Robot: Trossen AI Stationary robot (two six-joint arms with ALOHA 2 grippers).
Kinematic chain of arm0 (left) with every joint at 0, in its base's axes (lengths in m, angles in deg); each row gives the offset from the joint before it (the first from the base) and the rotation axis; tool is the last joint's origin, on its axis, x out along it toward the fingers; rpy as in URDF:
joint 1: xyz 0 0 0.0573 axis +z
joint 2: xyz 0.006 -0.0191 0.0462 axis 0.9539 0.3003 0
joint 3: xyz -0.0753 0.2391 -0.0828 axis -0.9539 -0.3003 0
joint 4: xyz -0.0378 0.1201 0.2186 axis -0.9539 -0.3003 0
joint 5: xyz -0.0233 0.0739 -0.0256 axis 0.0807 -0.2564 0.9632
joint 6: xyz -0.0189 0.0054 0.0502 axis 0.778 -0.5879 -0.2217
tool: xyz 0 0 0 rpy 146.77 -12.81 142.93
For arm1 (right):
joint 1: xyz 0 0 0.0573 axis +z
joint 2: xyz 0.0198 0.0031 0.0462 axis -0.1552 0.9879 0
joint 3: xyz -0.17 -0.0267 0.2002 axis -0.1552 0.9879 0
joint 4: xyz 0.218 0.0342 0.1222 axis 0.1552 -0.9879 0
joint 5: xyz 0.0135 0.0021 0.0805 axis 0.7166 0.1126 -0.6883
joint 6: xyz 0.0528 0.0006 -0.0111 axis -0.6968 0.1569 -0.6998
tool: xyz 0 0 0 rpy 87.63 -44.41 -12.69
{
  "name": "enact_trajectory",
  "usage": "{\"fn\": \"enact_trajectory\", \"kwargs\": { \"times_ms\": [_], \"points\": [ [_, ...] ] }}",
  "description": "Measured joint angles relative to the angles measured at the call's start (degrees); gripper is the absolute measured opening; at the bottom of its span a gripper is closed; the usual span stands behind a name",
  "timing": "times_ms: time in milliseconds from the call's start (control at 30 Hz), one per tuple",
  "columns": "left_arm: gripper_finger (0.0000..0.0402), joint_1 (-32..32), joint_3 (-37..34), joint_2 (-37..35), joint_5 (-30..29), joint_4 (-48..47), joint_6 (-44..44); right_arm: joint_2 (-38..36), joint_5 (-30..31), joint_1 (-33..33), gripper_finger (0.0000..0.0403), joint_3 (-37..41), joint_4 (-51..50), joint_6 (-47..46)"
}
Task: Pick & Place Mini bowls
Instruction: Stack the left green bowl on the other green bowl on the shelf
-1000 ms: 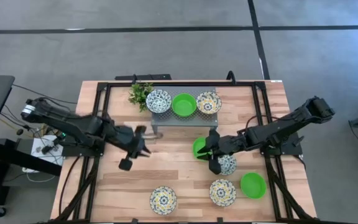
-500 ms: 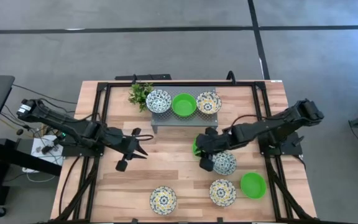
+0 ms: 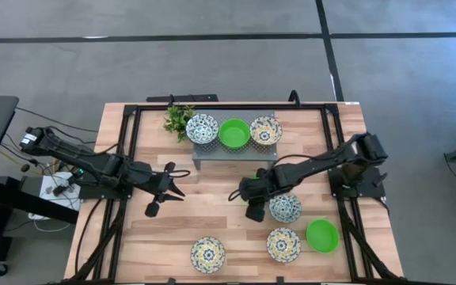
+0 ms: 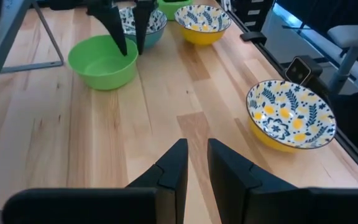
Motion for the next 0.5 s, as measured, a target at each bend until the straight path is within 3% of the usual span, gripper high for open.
{"fn": "enact_trajectory", "kwargs": {
  "times_ms": [500],
  "points": [
    [0.0063,0.02,0.0,0.0,0.02,0.48,0.0,4.1,-1.47,-1.85,0.0111,-2.02,-2.2,-2.84]
  ]
}}
